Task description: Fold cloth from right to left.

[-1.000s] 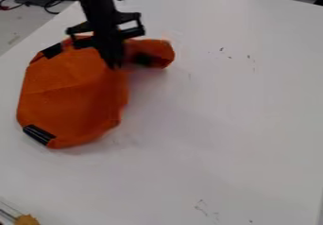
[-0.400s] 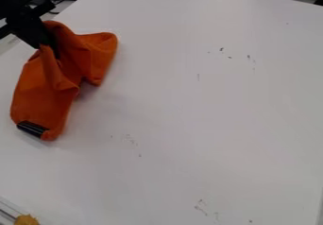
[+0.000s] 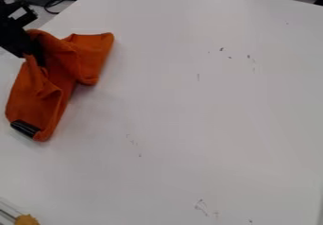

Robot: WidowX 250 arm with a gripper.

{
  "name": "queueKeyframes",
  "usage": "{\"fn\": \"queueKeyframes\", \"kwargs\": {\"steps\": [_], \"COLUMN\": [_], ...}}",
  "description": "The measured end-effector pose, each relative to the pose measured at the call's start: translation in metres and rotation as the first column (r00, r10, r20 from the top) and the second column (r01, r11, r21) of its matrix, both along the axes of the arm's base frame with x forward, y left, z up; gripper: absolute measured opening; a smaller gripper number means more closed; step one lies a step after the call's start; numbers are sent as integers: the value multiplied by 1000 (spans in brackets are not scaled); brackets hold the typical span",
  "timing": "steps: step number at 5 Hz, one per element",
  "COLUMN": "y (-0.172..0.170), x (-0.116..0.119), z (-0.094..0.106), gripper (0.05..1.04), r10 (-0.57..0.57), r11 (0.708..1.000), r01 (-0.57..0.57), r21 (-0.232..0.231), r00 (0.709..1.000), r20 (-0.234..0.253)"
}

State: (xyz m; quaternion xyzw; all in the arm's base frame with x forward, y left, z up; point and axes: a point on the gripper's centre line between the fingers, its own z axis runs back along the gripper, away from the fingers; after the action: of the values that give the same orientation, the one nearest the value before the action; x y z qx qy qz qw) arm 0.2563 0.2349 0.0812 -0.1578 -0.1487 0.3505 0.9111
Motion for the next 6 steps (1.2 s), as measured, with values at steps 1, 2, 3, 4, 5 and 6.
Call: {"fn": "queueKeyframes", "kwargs": {"steps": [1,2,3,4,5,6], "y": [11,11,3,-7,-10,-17], "x": [-15,-18,-18,-14,-12,-8], "z": [-34,-54,-65,-39,-14,1], "gripper": [58,81,238,497,805,1003], "r10": [42,43,22,21,36,38], "r11": [999,999,998,986,977,975], "r01": [-41,-44,-14,7,-3,0], "r21": [-26,-10,61,169,214,222], "r00": [999,999,991,986,987,985], "r20": [24,-16,-131,-166,-154,-166]}}
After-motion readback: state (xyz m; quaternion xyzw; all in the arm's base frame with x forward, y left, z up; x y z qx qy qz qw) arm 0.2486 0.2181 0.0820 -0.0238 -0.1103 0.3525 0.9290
